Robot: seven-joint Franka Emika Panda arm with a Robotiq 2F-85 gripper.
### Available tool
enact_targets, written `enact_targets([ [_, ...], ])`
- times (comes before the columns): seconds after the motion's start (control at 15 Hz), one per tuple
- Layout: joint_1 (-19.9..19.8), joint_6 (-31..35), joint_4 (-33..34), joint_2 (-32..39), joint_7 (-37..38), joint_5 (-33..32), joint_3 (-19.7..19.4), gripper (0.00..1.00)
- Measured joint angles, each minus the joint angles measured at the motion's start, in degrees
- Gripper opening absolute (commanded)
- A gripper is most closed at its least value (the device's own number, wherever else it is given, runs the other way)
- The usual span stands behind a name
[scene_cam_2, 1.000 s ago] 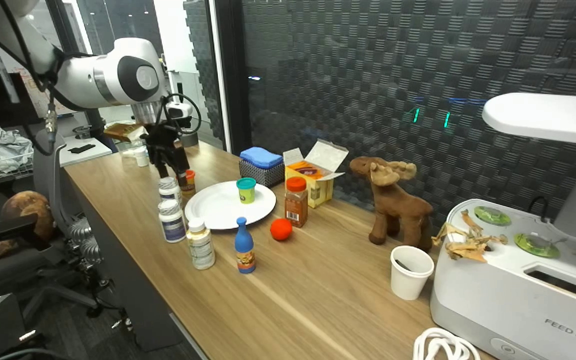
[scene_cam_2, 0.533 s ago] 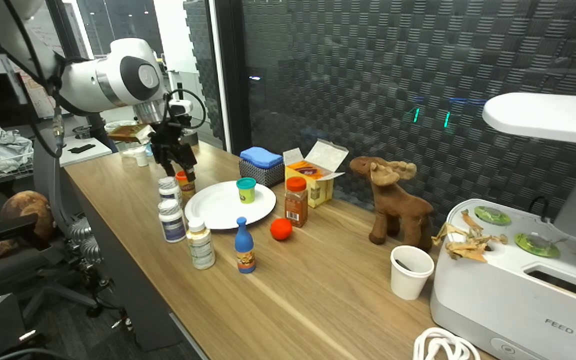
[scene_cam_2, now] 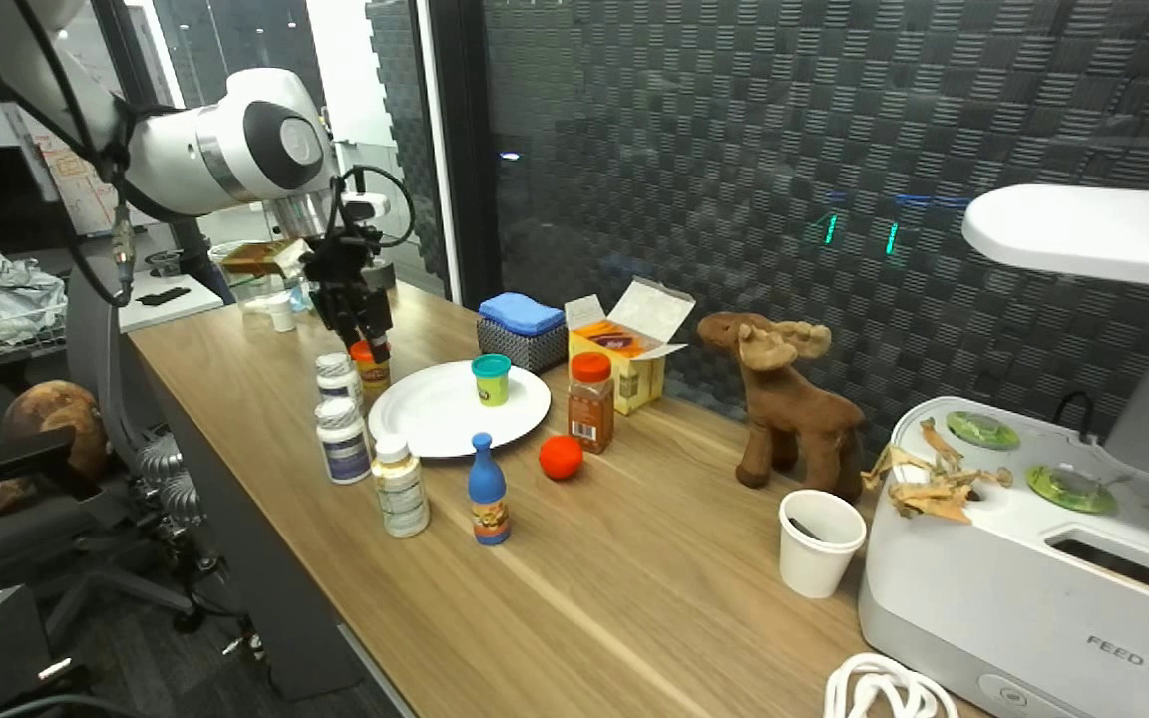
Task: Put the bottles and orange plushie around the white plate on the white plate
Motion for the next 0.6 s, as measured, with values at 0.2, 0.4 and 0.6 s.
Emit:
enact_targets([
  [0.2, 0.0, -2.6, 0.9, 0.0, 0.0, 0.0, -0.1, 0.28],
  [0.4, 0.0, -3.7, 2.5, 0.0, 0.0, 0.0, -0.2, 0.28],
  [0.6, 0.0, -4.6, 5.1, 0.0, 0.0, -0.4, -0.8, 0.28],
])
